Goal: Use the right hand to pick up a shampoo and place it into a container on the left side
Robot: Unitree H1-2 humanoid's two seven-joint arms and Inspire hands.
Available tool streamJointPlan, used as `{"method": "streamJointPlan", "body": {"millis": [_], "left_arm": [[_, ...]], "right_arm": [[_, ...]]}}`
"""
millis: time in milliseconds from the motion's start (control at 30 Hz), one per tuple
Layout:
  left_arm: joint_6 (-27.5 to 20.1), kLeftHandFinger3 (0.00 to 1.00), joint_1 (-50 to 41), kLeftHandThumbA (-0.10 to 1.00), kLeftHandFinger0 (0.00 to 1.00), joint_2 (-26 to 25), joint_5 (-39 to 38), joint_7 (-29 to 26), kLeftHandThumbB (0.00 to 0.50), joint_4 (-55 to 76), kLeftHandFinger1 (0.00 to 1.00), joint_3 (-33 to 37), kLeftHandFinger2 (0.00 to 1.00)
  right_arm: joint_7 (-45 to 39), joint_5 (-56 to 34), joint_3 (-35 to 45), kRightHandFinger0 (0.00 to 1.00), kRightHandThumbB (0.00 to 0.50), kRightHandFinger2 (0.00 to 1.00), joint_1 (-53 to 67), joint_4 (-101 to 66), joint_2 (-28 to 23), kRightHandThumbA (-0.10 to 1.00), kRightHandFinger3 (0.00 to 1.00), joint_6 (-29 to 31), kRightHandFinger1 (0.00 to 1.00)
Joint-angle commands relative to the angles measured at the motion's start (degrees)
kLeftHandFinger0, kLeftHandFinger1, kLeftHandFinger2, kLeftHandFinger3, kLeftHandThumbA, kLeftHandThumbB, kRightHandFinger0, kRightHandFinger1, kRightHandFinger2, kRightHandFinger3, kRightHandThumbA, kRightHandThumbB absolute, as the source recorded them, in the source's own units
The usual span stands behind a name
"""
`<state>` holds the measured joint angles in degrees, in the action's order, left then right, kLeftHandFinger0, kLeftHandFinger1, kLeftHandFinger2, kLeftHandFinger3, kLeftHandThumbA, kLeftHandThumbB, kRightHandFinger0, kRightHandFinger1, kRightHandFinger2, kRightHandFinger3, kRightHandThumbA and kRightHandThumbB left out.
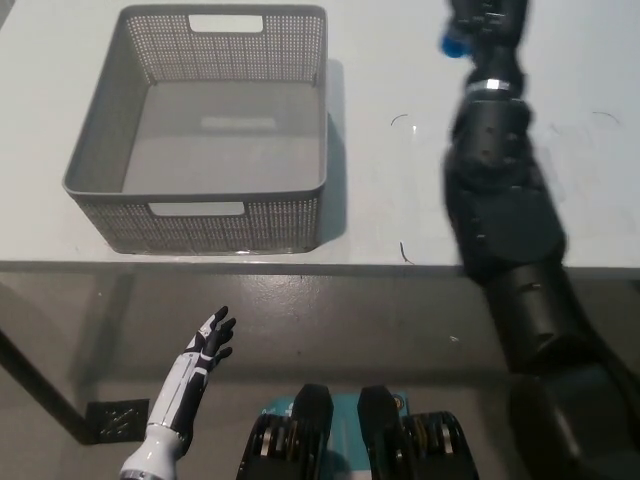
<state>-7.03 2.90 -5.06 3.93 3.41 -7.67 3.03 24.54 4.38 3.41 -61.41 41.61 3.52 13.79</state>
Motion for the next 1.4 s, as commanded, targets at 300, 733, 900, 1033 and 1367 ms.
{"method": "streamJointPlan", "body": {"millis": [300, 733, 900, 1033, 1367], "left_arm": [[-1.1, 1.00, 1.5, 1.00, 1.00, -0.6, 2.7, 0.0, 0.195, 0.8, 1.00, 1.1, 1.00], [-0.6, 1.00, 2.6, 1.00, 1.00, -0.7, 3.1, 0.4, 0.201, 1.4, 1.00, 2.0, 1.00], [-0.7, 1.00, 3.3, 1.00, 1.00, -1.4, 3.6, 0.8, 0.172, 1.3, 1.00, 2.6, 1.00], [-0.8, 1.00, 3.6, 1.00, 1.00, -1.7, 3.8, 0.6, 0.152, 1.5, 1.00, 3.0, 1.00], [-0.1, 1.00, 3.9, 1.00, 1.00, -1.9, 3.8, 1.1, 0.141, 1.9, 1.00, 3.4, 1.00]], "right_arm": [[-0.4, 2.1, -5.0, 0.00, 0.148, 0.70, -12.7, 11.1, 9.6, -0.10, 0.73, 1.0, 0.30], [3.2, 3.5, -7.5, 0.00, 0.129, 0.71, -15.8, 29.0, 14.3, -0.10, 0.74, 6.9, 0.26], [4.1, 3.4, -8.2, 0.00, 0.127, 0.72, -13.9, 32.3, 14.3, -0.10, 0.75, 7.9, 0.29], [5.1, 4.2, -9.4, 0.00, 0.120, 0.71, -12.5, 34.2, 13.9, -0.10, 0.75, 8.4, 0.29], [1.8, 2.2, -8.4, 0.00, 0.138, 0.78, -10.7, 34.9, 12.9, -0.10, 0.80, 8.2, 0.35]]}}
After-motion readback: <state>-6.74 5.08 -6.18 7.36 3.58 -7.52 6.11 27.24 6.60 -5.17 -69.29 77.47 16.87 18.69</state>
